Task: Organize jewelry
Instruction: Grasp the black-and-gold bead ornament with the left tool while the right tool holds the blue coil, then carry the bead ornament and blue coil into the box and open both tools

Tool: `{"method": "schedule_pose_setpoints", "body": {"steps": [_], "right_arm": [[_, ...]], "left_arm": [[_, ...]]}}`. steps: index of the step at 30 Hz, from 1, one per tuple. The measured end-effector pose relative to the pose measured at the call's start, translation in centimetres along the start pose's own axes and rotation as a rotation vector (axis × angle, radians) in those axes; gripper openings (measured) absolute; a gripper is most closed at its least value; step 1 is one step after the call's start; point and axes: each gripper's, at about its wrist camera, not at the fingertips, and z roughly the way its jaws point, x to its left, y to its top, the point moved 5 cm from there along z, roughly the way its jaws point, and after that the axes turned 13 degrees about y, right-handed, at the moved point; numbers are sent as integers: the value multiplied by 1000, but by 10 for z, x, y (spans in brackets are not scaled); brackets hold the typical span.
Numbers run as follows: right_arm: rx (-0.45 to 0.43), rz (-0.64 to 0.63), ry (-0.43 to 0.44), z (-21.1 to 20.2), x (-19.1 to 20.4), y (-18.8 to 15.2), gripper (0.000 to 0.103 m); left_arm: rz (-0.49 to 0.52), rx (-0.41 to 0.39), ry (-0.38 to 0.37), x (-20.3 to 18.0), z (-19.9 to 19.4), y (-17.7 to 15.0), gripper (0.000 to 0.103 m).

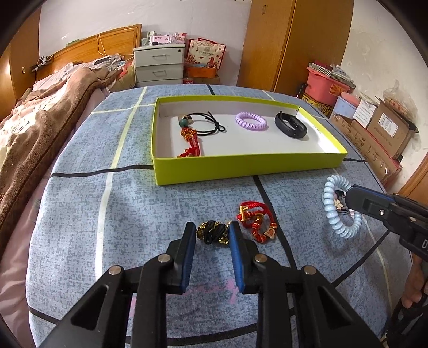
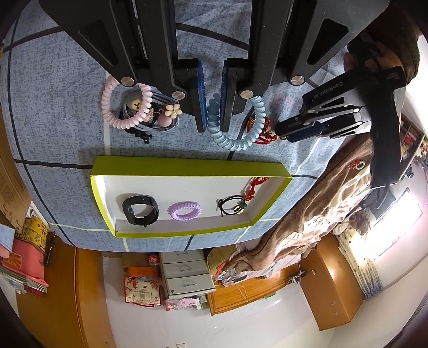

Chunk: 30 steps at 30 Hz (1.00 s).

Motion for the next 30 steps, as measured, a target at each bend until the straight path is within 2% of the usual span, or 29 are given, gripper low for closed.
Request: {"method": "schedule_pose_setpoints", "body": {"steps": [15, 25, 30], "right_arm": [[-19, -8, 2, -8, 1, 8, 10], [-44, -7, -24, -12, -10, 35, 10], [-50, 5, -49, -9, -24, 52, 10]], "left_arm": [[-16, -32, 1, 7, -16, 9, 26], [-36, -103, -37, 7, -35, 48, 26], [-35, -111, -62, 1, -30, 69, 26]]}}
